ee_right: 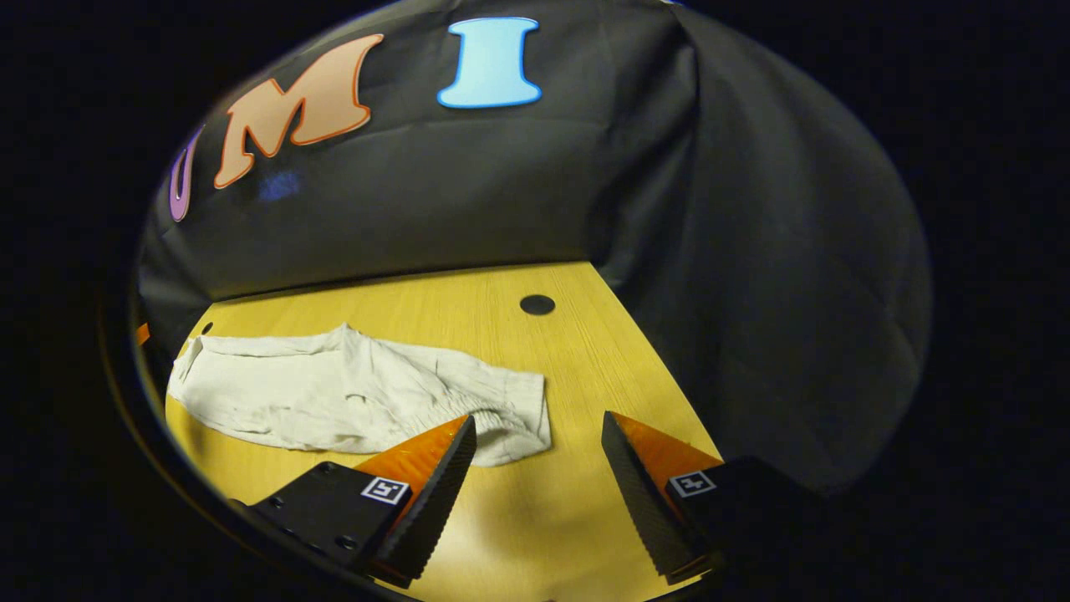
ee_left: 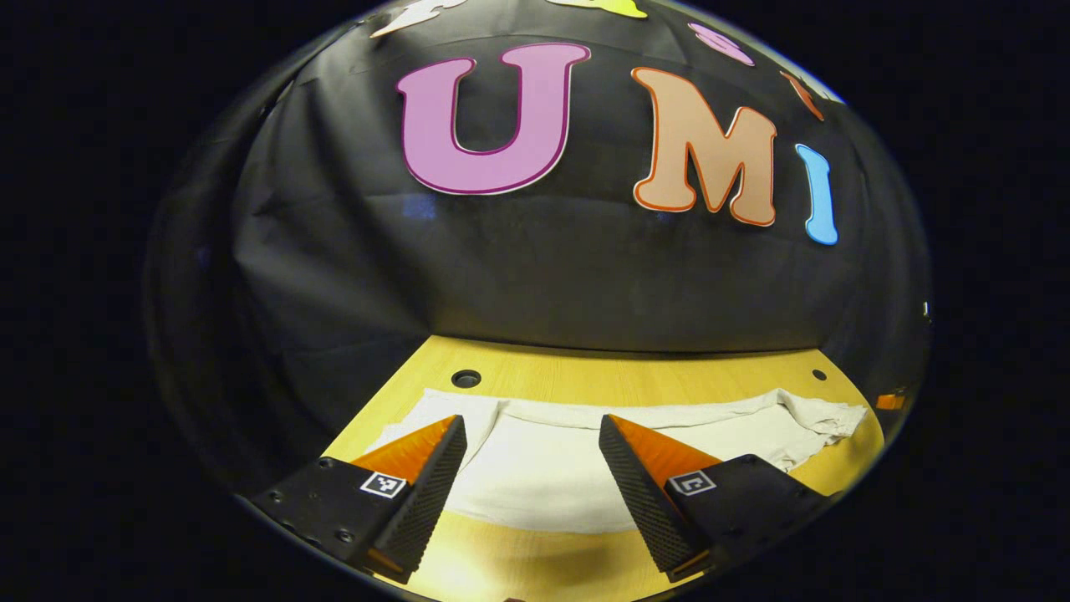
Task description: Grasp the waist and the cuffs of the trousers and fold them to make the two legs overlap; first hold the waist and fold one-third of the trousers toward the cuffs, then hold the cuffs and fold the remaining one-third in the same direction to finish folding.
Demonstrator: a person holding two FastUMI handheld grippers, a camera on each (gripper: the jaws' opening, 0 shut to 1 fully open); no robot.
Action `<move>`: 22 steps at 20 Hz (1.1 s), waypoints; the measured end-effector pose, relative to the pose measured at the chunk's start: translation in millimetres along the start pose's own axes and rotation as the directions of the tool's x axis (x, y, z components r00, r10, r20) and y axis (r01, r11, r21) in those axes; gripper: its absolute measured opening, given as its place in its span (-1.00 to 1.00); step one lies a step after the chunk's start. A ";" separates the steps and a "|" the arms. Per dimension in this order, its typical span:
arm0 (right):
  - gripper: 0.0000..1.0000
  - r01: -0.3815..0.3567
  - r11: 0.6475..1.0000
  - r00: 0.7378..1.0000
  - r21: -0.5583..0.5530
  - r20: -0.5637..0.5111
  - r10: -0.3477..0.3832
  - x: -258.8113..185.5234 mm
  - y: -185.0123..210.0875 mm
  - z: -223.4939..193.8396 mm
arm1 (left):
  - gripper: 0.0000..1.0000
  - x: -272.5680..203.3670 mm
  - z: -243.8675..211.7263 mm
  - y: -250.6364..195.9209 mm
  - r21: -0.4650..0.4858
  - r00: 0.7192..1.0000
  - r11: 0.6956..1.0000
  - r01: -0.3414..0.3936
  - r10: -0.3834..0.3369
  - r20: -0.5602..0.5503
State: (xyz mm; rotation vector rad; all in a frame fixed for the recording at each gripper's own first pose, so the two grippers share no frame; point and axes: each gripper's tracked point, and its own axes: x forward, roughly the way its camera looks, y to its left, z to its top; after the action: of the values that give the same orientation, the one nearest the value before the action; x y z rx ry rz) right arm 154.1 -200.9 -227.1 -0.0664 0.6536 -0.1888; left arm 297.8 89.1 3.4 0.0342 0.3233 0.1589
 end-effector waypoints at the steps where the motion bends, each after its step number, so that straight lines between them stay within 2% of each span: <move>1: 0.87 -0.007 1.000 1.000 0.009 -0.016 0.007 5.4 -2.1 -6.9 | 0.94 -7.6 -2.9 -1.4 0.000 1.000 1.000 -0.014 0.014 -0.002; 2: 0.94 -0.016 1.000 0.999 0.016 -0.029 0.016 10.5 -2.6 -13.7 | 0.94 -13.6 -5.3 -3.4 0.004 1.000 1.000 -0.025 0.025 -0.005; 3: 0.87 -0.028 0.999 0.999 0.022 -0.043 0.029 17.3 -1.0 -21.3 | 0.94 -21.1 -7.3 -5.2 0.013 0.999 0.999 -0.037 0.037 -0.006; 4: 0.94 -0.044 0.999 0.997 0.032 -0.055 0.045 23.8 2.8 -27.5 | 0.94 -27.4 -6.5 -8.3 0.023 0.999 0.999 -0.045 0.046 -0.004; 6: 0.89 -0.079 0.995 0.993 0.061 -0.080 0.083 31.8 10.6 -36.3 | 0.94 -36.8 -5.3 -12.6 0.029 0.998 0.998 -0.061 0.060 0.008; 7: 0.94 -0.094 0.993 0.991 0.070 -0.085 0.099 36.2 14.9 -38.8 | 0.94 -42.0 -4.8 -16.3 0.023 0.998 0.997 -0.069 0.069 0.012; 8: 0.87 -0.107 0.991 0.989 0.076 -0.091 0.114 39.7 19.0 -41.0 | 0.94 -44.9 -3.7 -19.3 0.013 0.997 0.997 -0.075 0.075 0.016; 10: 0.94 -0.133 0.987 0.985 0.096 -0.096 0.142 45.7 26.8 -43.0 | 0.94 -53.3 -3.8 -24.3 -0.005 0.996 0.996 -0.088 0.088 0.025; 11: 0.87 -0.144 0.984 0.983 0.109 -0.097 0.155 46.2 29.1 -42.4 | 0.94 -57.4 -5.7 -27.2 -0.009 0.995 0.996 -0.093 0.093 0.028; 12: 0.94 -0.157 0.979 0.980 0.129 -0.099 0.170 48.0 32.5 -43.4 | 0.94 -60.3 -6.2 -30.3 -0.006 0.995 0.995 -0.096 0.096 0.027; 15: 0.89 -0.177 0.964 0.975 0.197 -0.095 0.199 55.9 35.5 -42.4 | 0.94 -66.8 -9.4 -37.8 0.013 0.995 0.995 -0.100 0.099 0.025; 16: 0.76 -0.183 0.958 0.974 0.220 -0.094 0.207 57.1 36.1 -42.4 | 0.93 -68.4 -10.0 -39.8 0.016 0.995 0.995 -0.101 0.100 0.025; 17: 0.82 -0.183 0.954 0.973 0.236 -0.096 0.210 60.2 36.2 -42.3 | 0.94 -69.4 -9.4 -42.5 0.015 0.995 0.995 -0.101 0.100 0.027; 18: 0.78 -0.176 0.953 0.974 0.245 -0.096 0.205 62.6 33.6 -42.8 | 0.94 -70.6 -8.3 -44.6 0.013 0.995 0.995 -0.101 0.101 0.029; 19: 0.46 -0.166 0.953 0.976 0.253 -0.094 0.195 64.3 30.4 -42.2 | 0.93 -71.3 -8.7 -46.6 0.012 0.994 0.995 -0.103 0.103 0.031; 20: 0.31 -0.162 0.950 0.977 0.266 -0.089 0.192 68.1 25.8 -41.5 | 0.94 -71.8 -8.2 -48.1 0.012 0.994 0.994 -0.104 0.104 0.031; 21: -0.06 -0.161 0.945 0.977 0.286 -0.089 0.193 67.6 23.9 -40.8 | 0.94 -73.2 -7.9 -49.8 0.013 0.994 0.994 -0.106 0.105 0.034; 22: -0.09 -0.168 0.938 0.976 0.304 -0.085 0.203 64.9 24.0 -38.4 | 0.94 -73.4 -6.4 -51.1 0.015 0.994 0.994 -0.107 0.106 0.036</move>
State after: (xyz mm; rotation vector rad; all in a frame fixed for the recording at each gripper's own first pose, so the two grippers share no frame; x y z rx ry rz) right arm 184.8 -190.1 -299.2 0.2965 0.7363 -0.1064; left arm 234.7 26.9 17.3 0.0713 0.2877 0.2609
